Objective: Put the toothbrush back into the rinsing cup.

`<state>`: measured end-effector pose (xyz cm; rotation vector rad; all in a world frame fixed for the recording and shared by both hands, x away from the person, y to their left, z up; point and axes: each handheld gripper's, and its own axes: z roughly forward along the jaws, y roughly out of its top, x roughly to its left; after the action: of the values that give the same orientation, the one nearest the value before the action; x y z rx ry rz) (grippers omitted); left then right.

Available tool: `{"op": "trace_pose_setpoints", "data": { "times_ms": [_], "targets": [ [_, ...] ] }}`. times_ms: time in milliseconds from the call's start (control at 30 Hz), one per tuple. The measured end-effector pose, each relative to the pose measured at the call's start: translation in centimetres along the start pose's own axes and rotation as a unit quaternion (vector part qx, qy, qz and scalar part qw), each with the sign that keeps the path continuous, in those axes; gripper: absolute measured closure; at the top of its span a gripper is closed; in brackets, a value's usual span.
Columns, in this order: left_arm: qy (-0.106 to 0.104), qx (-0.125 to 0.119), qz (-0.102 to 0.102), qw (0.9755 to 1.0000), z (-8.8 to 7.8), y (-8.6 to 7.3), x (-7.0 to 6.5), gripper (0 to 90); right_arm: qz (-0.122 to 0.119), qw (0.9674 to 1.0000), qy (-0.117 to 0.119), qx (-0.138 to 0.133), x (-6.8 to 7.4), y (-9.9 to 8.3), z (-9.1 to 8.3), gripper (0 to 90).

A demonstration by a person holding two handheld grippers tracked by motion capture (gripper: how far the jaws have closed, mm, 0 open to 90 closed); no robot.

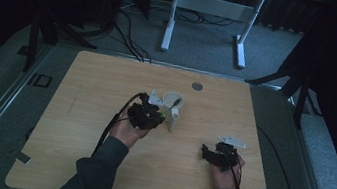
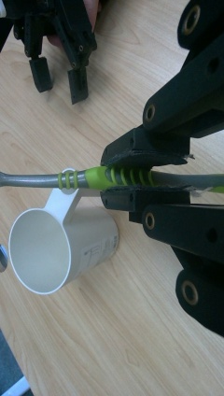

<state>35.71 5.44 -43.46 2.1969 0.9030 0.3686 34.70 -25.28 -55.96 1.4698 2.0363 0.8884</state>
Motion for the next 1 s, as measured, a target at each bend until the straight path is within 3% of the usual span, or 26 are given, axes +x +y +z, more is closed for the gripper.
{"op": "trace_pose_setpoints", "data": {
  "times_ms": [1000],
  "targets": [
    [0.007,-0.050,-0.007,0.9987,-0.20,0.16,-0.13,78.9,0.000,1.0000,0.000,0.000,0.00,0.00,0.00,24.6]
  ]
}}
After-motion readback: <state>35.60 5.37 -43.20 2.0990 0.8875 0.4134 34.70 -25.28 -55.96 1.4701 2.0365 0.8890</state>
